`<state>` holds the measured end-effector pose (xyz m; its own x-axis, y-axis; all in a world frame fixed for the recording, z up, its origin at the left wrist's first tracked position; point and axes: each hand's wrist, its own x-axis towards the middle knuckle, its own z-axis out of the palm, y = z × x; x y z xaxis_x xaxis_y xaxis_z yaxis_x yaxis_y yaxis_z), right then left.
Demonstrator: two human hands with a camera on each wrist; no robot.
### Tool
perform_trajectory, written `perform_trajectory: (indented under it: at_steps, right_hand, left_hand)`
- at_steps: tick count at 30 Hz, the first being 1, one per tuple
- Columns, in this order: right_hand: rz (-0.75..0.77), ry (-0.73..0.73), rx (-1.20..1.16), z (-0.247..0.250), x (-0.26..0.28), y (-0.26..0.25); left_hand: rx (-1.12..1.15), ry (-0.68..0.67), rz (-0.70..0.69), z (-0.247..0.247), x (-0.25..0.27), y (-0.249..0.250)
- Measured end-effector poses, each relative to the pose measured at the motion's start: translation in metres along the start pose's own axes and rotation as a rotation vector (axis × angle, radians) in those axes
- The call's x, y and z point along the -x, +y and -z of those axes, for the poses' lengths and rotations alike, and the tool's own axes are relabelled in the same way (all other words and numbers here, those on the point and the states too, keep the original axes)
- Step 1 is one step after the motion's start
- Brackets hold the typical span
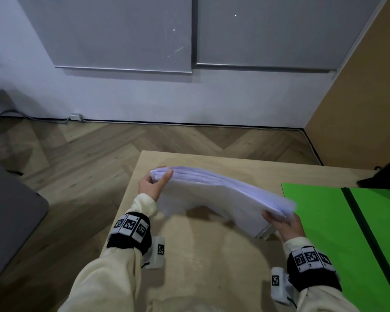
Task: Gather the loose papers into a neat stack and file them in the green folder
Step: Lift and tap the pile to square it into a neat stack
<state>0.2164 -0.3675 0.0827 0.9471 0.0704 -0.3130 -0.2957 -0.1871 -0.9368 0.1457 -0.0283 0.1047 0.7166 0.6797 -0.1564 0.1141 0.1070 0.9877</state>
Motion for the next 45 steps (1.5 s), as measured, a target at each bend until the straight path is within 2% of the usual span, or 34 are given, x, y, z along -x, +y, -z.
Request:
perform_trajectory:
  at_steps: [2,4,8,12,15,21,23,25,28,31,34,36,38,39,41,43,44,45]
  right_hand:
    - [0.034,-0.031,-0.019,-0.003,0.0,-0.006]
    - [0.059,0.022,-0.068,-0.006,0.0,-0.011]
    - [0.168,0.169,-0.24,-0.016,0.005,-0.024]
    - [0.244,0.31,-0.367,-0.028,0.003,-0.04]
    - [0.224,0.383,-0.381,-0.031,-0.007,-0.036]
    - [0.173,0.332,-0.383,-0.025,-0.011,-0.022]
    - [0.26,0.239,-0.395,-0.021,-0.012,-0.016]
    - [0.316,0.106,-0.295,-0.016,-0.015,-0.008]
    - [0.23,0.003,-0.062,-0.01,-0.017,0.006]
    - [0.104,0.098,0.114,-0.01,-0.015,0.013]
    - [0.1,0.149,-0.042,-0.011,-0.015,0.006]
    - [0.167,0.052,-0.119,-0.002,-0.012,-0.001]
    - [0.242,-0.093,-0.078,0.006,-0.008,-0.006]
    - [0.229,-0.149,0.006,0.016,-0.006,-0.004]
    - [0.144,-0.183,0.252,0.001,-0.019,0.009]
    - [0.021,-0.012,0.476,-0.015,-0.027,0.017]
    - [-0.134,0.103,0.536,-0.021,-0.02,0.007]
    - [-0.203,0.141,0.469,-0.026,-0.022,0.006]
  left_hand:
    - [-0.037,-0.156,-0.002,0.009,-0.004,-0.008]
    - [-0.102,-0.244,0.034,0.016,-0.004,-0.015]
    - [-0.242,-0.212,-0.009,0.018,0.0,-0.019]
    - [-0.227,-0.295,0.004,0.019,0.001,-0.02]
    - [-0.218,-0.347,0.031,0.02,-0.001,-0.021]
    - [-0.241,-0.32,0.024,0.016,-0.001,-0.019]
    - [-0.259,-0.28,0.014,0.011,-0.002,-0.02]
    - [-0.227,-0.202,0.006,0.007,-0.004,-0.023]
    - [-0.184,-0.133,0.013,0.004,-0.007,-0.028]
    - [-0.203,-0.172,0.041,0.005,-0.004,-0.025]
    - [-0.185,-0.266,0.009,0.012,0.002,-0.015]
    - [-0.171,-0.325,-0.025,0.021,0.006,-0.009]
    - [-0.145,-0.363,-0.013,0.03,0.008,-0.012]
    - [-0.14,-0.382,0.012,0.034,0.008,-0.018]
    - [-0.159,-0.417,0.051,0.034,0.008,-0.026]
    - [-0.219,-0.428,0.037,0.028,0.006,-0.027]
    - [-0.255,-0.429,0.024,0.023,0.006,-0.024]
    - [-0.285,-0.422,0.017,0.018,0.006,-0.021]
